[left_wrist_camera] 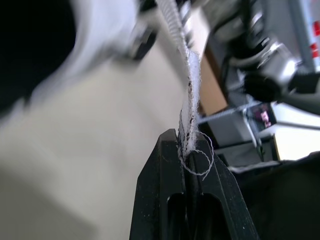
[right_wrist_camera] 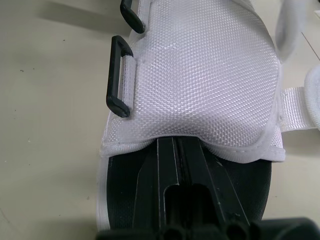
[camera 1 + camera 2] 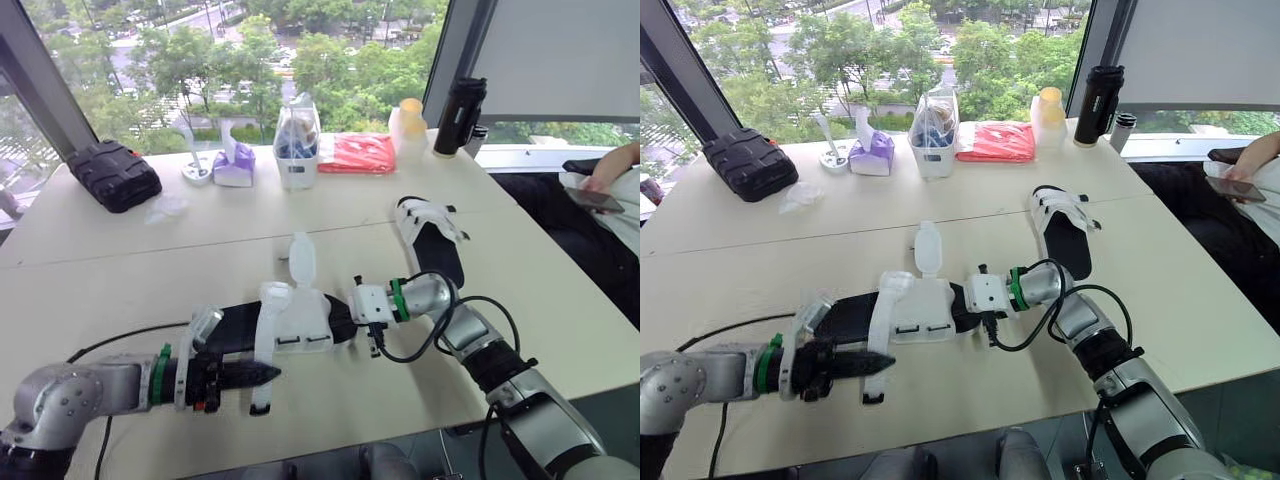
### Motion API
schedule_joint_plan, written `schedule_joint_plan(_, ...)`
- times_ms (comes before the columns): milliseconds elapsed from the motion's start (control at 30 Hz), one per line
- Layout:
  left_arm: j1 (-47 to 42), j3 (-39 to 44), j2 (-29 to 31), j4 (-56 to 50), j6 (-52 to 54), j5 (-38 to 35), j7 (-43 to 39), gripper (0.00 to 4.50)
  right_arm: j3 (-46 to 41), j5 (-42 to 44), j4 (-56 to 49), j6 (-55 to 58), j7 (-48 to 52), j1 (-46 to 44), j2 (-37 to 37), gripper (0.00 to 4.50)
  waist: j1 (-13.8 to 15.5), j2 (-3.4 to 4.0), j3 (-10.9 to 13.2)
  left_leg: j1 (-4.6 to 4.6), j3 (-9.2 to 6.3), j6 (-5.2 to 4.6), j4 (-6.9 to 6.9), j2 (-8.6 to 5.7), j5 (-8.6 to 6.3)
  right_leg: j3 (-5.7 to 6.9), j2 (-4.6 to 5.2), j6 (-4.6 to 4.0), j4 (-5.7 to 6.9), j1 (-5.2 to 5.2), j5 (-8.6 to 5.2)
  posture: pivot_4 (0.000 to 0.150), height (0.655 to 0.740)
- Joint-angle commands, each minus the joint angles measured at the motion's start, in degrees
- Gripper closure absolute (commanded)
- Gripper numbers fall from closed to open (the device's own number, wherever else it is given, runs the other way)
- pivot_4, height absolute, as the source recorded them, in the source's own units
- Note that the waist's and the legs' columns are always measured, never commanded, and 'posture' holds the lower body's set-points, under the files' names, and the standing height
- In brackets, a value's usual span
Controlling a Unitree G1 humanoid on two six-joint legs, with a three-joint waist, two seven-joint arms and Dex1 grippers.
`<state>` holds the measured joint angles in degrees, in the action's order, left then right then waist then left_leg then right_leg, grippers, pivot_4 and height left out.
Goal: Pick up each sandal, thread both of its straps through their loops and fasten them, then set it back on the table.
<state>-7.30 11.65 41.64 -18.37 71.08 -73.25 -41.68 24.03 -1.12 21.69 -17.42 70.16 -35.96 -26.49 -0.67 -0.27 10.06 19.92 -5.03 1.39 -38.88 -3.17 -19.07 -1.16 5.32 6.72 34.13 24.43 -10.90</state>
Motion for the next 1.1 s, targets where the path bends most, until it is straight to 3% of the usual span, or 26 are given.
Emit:
schedule_joint_plan(33,-6.1,3.2,-2.6,4.1,-1.7,-3.6,4.0,4.46,2.6,-3.2,2.2,0.4,1.4,1.8,-1.0,4.50,-0.1,-0.03,0.0,0.00,0.00,0.03,0.00,-0.01,0.02,0.00,0.00,0.00,0.00,0.00,0.00,0.150,0.7400)
schedule_joint_plan(367,-15.0,-1.9,-11.6,14.1,-4.4,3.6,5.8,4.46,3.2,-3.7,2.3,0.5,0.9,1.3,0.1,4.50,-0.4,-0.08,-0.1,-0.01,0.04,0.17,0.01,-0.06,0.09,-0.02,0.01,0.17,-0.03,0.01,0.10,0.150,0.7400)
schedule_joint_plan(900,-12.2,-3.8,-9.0,13.2,-2.6,6.9,-2.1,4.46,3.4,-4.0,1.0,0.4,0.8,2.7,-0.6,4.50,-0.4,-0.08,-0.1,-0.01,0.03,0.11,0.04,-0.04,0.06,-0.03,-0.01,0.16,-0.04,0.03,0.09,0.150,0.7400)
schedule_joint_plan(1100,-10.3,-6.7,-7.8,10.6,-7.8,12.7,-6.2,4.46,3.5,-3.9,0.5,0.6,0.8,2.8,-0.6,4.50,-0.4,-0.07,-0.1,-0.01,0.04,0.12,0.08,-0.04,0.06,-0.04,0.00,0.16,-0.07,0.03,0.09,0.150,0.7400)
